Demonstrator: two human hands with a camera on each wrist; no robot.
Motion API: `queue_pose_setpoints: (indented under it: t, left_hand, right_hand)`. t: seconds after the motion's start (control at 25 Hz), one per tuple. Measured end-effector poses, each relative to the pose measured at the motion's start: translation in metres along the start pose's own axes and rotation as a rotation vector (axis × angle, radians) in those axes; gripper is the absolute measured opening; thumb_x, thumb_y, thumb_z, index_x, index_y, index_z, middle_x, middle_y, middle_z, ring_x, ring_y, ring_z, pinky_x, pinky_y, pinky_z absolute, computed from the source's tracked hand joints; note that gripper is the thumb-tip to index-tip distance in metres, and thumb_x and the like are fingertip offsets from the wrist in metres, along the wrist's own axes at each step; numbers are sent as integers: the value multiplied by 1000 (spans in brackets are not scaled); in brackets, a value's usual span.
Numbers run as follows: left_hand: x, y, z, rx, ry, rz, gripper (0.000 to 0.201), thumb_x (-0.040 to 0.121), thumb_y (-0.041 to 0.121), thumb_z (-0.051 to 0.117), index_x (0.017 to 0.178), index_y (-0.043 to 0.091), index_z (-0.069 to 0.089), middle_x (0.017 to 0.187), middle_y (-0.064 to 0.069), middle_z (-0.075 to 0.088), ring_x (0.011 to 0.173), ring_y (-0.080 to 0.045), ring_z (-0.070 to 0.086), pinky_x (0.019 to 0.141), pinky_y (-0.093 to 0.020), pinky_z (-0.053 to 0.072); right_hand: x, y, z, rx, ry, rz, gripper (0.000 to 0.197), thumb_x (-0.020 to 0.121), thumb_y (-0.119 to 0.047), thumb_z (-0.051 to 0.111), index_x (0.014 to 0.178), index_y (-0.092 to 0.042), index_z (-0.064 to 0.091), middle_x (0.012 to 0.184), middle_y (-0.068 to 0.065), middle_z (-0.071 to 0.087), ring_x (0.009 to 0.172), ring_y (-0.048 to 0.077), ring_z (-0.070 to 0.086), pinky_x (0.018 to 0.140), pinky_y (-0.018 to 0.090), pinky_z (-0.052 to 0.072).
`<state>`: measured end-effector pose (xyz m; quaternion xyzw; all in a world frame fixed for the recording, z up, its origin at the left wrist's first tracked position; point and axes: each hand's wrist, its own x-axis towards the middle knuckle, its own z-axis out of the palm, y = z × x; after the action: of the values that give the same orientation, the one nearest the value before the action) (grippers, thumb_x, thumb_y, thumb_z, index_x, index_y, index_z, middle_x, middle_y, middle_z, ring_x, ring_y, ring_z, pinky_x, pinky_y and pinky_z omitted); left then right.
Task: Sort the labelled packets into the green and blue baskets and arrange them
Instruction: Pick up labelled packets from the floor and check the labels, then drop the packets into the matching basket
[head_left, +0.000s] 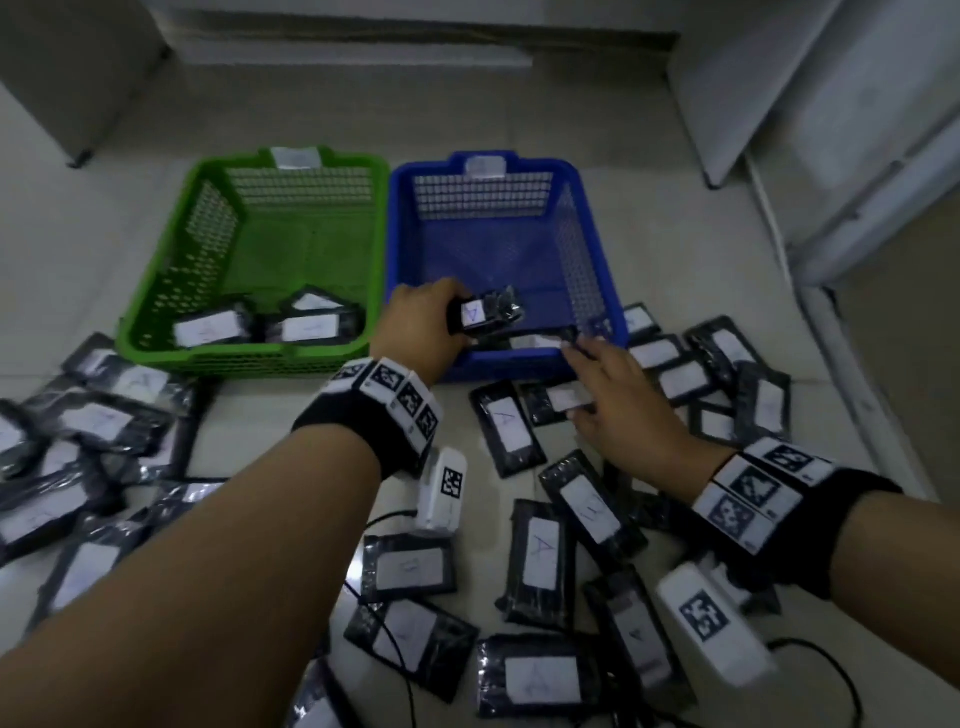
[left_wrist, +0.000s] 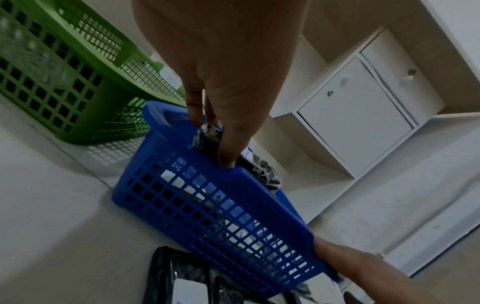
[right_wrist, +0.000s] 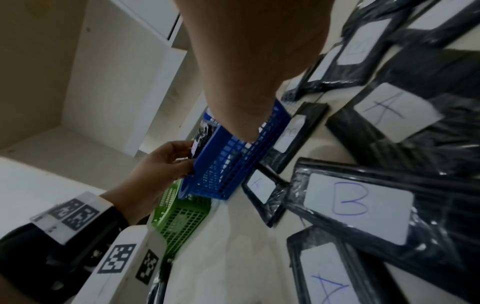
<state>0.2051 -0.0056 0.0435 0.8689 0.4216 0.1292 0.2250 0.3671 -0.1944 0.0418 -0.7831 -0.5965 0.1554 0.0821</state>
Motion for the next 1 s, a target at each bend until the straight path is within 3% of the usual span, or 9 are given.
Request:
queue_pose_setpoints:
  t: [0.12,0.24,0.36,0.44,0.52,0.68,0.8,0.88,1.0]
  left_hand:
    - [12,-1,15,50,-122,-11,42,79,21,71,119,19,58,118,-12,61,114,-34,51,94,-46,46]
    - [-7,-1,22,-41,101,86,29,84,22,65,112,14,62,111,-12,56,105,-31,54,90,-41,46]
    - [-56,11,35,-135,349,134,12,85,25,63,91,15,60,92,-5,54,86,-21,52,76,-33,45]
    - [-82,15,57,-184,188,-18,20,84,34,65,92,17,59,93,-2,55,86,-21,55,76,-33,46]
    - [-90,17,81,-197,52,-216,49,75,43,73,108,13,54,110,-8,52,100,-26,53,88,-36,47]
    - [-82,36,97,-195,-69,-464,97,63,41,83,133,2,29,132,-19,36,120,-30,40,101,-33,36]
    - [-78,45,102,-285,-119,-550,98,62,30,86,135,2,28,133,-20,45,121,-32,47,97,-34,41]
    - [-79,40,102,-295,-177,-540,82,65,30,85,128,2,41,125,-16,56,113,-28,55,87,-29,43]
    - [-89,30,95,-270,-300,-472,47,72,37,77,108,8,64,108,-9,68,97,-24,63,78,-27,47]
  right_hand:
    - [-7,19,7,35,-77,-91,73,92,-9,53,151,-16,12,160,3,-2,148,21,-4,122,37,8]
    - [-19,24,11,190,112,-76,58,87,-1,56,142,-11,41,153,9,27,141,20,21,115,28,24]
    - [-35,15,21,298,147,123,39,83,-12,66,121,-11,58,118,10,50,116,23,46,85,13,32]
    - [-43,12,33,256,1,235,46,80,-26,73,120,-12,57,113,9,52,110,24,48,80,17,33]
    - [-49,11,42,216,-128,289,61,74,-38,76,124,-13,52,116,9,52,113,25,46,88,27,39]
    - [-52,11,53,216,-240,303,59,71,-35,78,119,-12,54,115,10,60,108,28,53,86,34,47]
    - [-48,18,43,353,-280,319,35,82,-26,70,111,-8,61,99,5,65,94,22,60,76,28,49]
    - [-41,25,33,433,-279,334,23,89,-23,63,105,-6,65,80,-3,60,76,12,57,63,19,43]
    - [-34,27,21,716,-213,396,21,92,-19,60,108,-6,66,93,5,68,83,13,61,75,22,47]
